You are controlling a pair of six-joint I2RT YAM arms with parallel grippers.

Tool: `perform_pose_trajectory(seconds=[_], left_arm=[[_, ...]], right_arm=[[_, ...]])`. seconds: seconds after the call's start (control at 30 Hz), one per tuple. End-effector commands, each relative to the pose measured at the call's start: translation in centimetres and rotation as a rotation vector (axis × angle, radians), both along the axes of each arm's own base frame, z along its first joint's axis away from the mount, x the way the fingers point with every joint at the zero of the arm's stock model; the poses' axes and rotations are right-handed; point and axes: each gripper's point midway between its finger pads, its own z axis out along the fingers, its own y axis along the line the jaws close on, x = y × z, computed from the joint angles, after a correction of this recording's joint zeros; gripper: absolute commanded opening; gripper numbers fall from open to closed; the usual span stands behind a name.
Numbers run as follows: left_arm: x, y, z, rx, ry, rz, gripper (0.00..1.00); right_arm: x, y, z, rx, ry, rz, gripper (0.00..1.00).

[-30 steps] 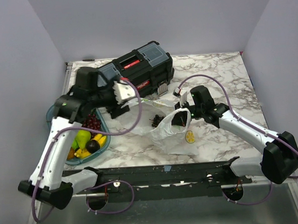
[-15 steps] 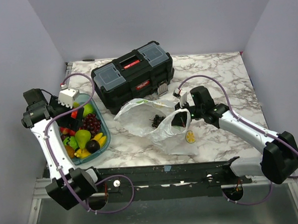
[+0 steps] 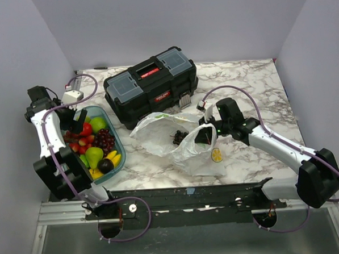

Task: Place the fake fruits into the plastic bag and tie a complex knot

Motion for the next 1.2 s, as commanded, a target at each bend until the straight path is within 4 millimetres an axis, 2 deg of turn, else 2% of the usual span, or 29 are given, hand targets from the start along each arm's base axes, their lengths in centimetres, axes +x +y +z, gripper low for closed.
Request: perform_pose_trajectory(seconds=[0.0,0.13,0.23,0.4,0.53,0.6,0.7,0.77,0.93,1.03,1.17], left_arm=[[2.9,0.3,0.1,0.001,0.007,-0.038,0.98],[4.2,-0.9,-1.8,-0.024,0.044,-0.069,0.98],[4.3,-1.4,-4.1,-0.021,0.117,-0.084,0.97],[3.9,-0.5,-6.5,0.002,0.209,-0.068,0.95],[3.0,-0.1,-7.5,0.043,0.236,-0.083,0.91],[2.6,-0.4,-7.3,0.039,0.24,-0.092,0.84],[2.4,-1.3,-5.7,0.005,0.208,-0.101,0.65],[2.4,-2.2,-3.6,-0.019,0.149,-0.104,0.54],[1.8,-5.3,2.9,-0.1,-0.006,-0.145,0.45],[0.1,-9.9,7.0,-0.184,-0.087,-0.254,0.42],[-3.2,-18.6,11.2,-0.259,-0.205,-0.509,0.43]], right_arm=[[-0.2,-0.1,-0.9,-0.012,0.022,0.01,0.01],[0.0,-0.1,-0.8,-0.015,0.02,0.006,0.01],[0.0,-0.2,-0.8,-0.019,0.018,0.004,0.01],[0.1,-0.2,-0.9,-0.024,0.019,0.005,0.01],[0.1,-0.1,-1.0,-0.025,0.023,0.008,0.01],[0.1,-0.1,-1.1,-0.025,0.027,0.009,0.01],[0.1,-0.1,-1.1,-0.025,0.028,0.012,0.01],[0.0,-0.1,-1.1,-0.025,0.031,0.013,0.01],[-0.1,0.0,-1.1,-0.02,0.038,0.016,0.01],[-0.2,0.1,-1.1,-0.015,0.044,0.019,0.01],[-0.1,0.4,-1.0,-0.001,0.054,0.022,0.01]])
